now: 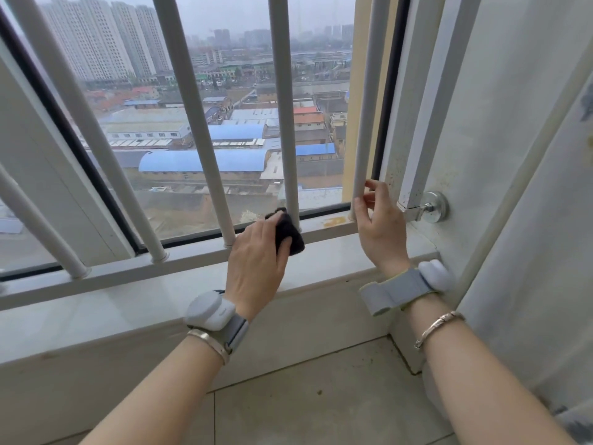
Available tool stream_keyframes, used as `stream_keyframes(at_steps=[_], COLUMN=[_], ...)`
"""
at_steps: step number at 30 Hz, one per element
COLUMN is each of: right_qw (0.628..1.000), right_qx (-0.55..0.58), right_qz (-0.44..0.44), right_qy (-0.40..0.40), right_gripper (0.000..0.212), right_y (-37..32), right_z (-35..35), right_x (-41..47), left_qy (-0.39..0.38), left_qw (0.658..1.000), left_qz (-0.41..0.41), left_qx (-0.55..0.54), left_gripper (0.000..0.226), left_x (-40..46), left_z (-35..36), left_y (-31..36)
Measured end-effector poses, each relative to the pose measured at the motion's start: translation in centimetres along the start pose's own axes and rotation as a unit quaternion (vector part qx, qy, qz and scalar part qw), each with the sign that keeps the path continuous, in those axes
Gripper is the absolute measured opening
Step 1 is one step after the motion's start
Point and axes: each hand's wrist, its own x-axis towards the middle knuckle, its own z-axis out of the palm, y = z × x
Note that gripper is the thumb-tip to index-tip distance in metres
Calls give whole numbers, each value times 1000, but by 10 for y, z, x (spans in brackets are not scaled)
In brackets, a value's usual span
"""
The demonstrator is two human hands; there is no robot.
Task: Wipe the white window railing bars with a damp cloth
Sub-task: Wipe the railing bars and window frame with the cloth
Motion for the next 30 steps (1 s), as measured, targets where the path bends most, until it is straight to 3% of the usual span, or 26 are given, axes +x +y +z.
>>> stream_keyframes(at_steps=[5,9,11,13,15,17,18,22,27,30], right_qw=[1000,999,999,998,997,994,993,994,995,993], right_qx=[-17,-15,-14,-7,10,33,41,37,33,41], right_qz=[-7,-15,-17,-6,16,29,31,28,21,31], right_qy=[-21,-38,-46,-60,-79,-98,-104,-102,-96,-104], right_gripper=[21,23,22,22,22,22,22,22,18,19], right_y=[-3,-4,-4,-5,-2,2,4,3,1,5], right_z=[-7,-8,-11,-15,-20,-25,-27,-27,-27,-30], right_x=[8,7,8,12,17,21,23,26,32,31], left_qy=[12,-54,-73,-59,-22,2,1,-32,-55,-42], left_qw=[975,884,841,823,872,939,957,970,994,990], left_qz=[174,392,454,486,434,309,257,193,92,133], left_qx=[134,248,286,288,226,150,135,145,10,27], left_gripper=[29,32,26,20,22,23,23,33,25,26], left_x=[-6,10,21,33,44,47,42,28,57,48], left_z=[9,18,23,26,29,34,38,56,59,56], left_y=[-20,-19,-9,5,21,33,36,40,65,57])
